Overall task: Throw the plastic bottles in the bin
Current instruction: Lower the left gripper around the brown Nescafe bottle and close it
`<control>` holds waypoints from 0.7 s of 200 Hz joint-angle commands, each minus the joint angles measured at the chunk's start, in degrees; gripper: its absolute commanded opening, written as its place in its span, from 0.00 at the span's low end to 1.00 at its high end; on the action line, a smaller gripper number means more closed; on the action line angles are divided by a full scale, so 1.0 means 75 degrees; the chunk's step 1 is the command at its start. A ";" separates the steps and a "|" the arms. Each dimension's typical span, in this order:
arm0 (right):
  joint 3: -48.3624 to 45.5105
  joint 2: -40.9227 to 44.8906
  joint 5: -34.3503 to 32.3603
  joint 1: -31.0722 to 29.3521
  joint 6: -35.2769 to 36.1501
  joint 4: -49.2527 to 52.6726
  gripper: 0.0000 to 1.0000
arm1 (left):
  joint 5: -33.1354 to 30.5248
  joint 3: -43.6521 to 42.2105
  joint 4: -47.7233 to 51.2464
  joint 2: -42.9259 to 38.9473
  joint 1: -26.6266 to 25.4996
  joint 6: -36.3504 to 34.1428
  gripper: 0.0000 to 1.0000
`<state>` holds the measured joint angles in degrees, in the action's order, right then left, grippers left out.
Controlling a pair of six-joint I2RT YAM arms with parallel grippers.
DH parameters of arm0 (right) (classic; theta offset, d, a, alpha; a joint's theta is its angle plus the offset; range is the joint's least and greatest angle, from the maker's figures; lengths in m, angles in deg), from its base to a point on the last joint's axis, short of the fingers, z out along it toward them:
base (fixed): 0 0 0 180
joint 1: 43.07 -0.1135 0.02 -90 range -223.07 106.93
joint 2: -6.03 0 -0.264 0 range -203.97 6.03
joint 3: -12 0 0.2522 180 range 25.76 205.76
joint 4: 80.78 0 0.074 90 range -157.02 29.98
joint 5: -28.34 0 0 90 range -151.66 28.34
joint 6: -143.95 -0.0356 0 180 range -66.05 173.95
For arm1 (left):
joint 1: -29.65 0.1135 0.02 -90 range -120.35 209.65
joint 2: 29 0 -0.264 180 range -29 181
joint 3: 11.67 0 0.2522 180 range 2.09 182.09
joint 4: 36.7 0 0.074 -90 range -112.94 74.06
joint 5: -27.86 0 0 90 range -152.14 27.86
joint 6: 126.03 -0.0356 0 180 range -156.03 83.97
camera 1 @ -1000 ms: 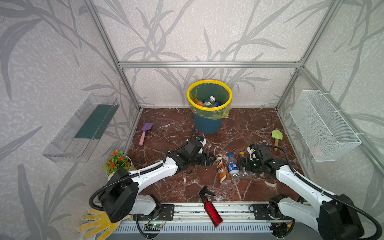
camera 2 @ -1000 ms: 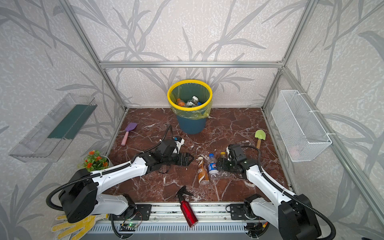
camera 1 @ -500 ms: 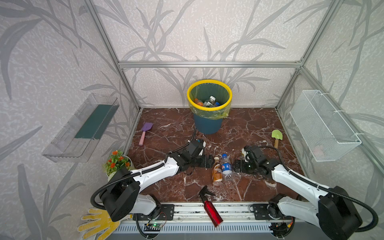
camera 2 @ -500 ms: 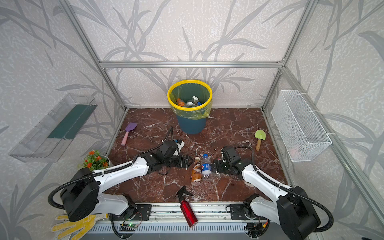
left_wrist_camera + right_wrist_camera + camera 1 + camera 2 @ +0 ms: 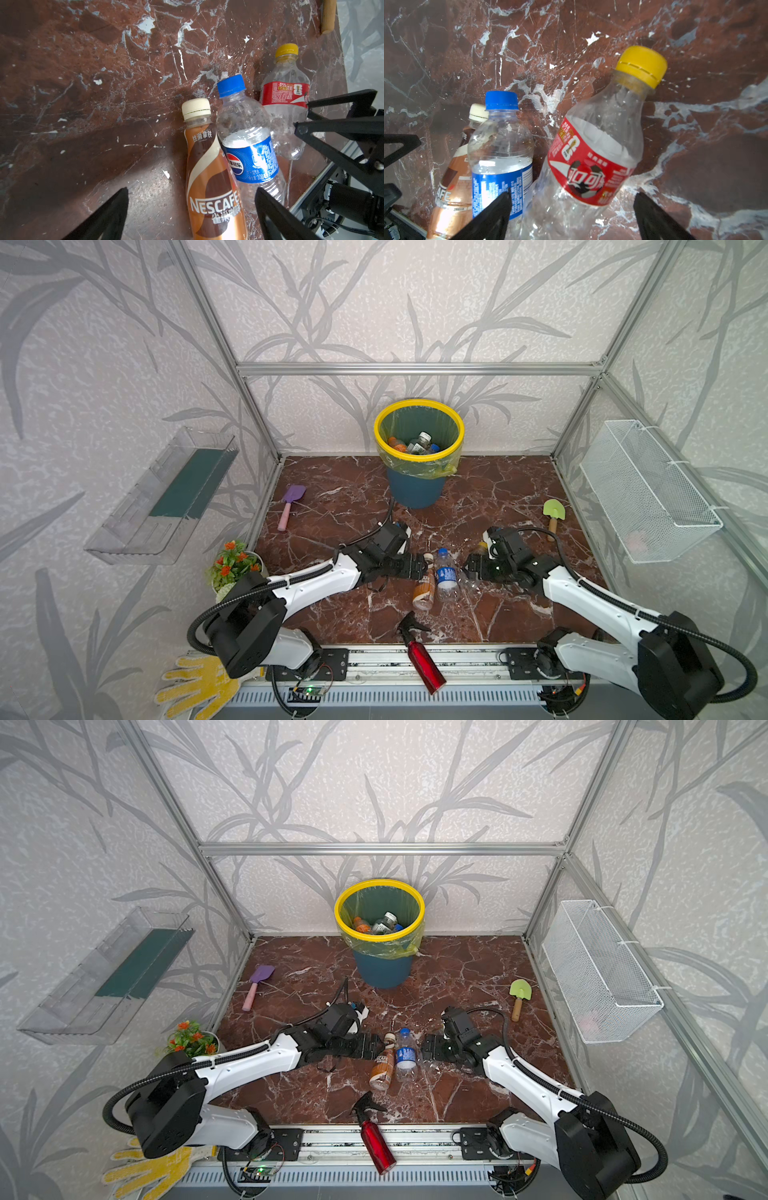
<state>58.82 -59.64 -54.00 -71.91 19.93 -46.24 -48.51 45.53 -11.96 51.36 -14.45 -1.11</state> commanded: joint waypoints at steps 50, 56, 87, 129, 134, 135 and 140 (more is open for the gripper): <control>0.0520 0.0347 -0.0638 0.0025 0.0457 0.0147 0.92 | -0.0215 0.0324 0.1490 -0.0290 -0.0671 -0.1412 0.89; 0.0532 0.0353 -0.0635 0.0025 0.0469 0.0144 0.92 | -0.0267 0.0291 0.1554 -0.0321 -0.0683 -0.1427 0.88; 0.0502 0.0365 -0.0600 0.0025 0.0446 0.0054 0.92 | -0.0555 0.0214 0.1694 -0.0179 -0.0689 -0.1479 0.87; 0.0442 0.0545 -0.0700 0.0034 0.0434 0.0063 0.92 | -0.1263 0.0540 0.1986 0.0481 -0.0718 -0.1371 0.83; 0.0418 0.0580 -0.0721 0.0031 0.0423 0.0064 0.92 | -0.1313 0.0579 0.1984 0.0564 -0.0718 -0.1344 0.83; 0.0419 0.0584 -0.0725 0.0028 0.0423 0.0065 0.92 | -0.1319 0.0587 0.1988 0.0574 -0.0718 -0.1336 0.82; 0.0397 0.0615 -0.0739 0.0037 0.0423 0.0086 0.92 | -0.1357 0.0631 0.1968 0.0638 -0.0728 -0.1304 0.82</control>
<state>61.40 -56.93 -58.22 -71.84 22.53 -46.00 -54.61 47.81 0.52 53.83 -19.60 -10.97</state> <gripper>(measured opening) 0.924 0.830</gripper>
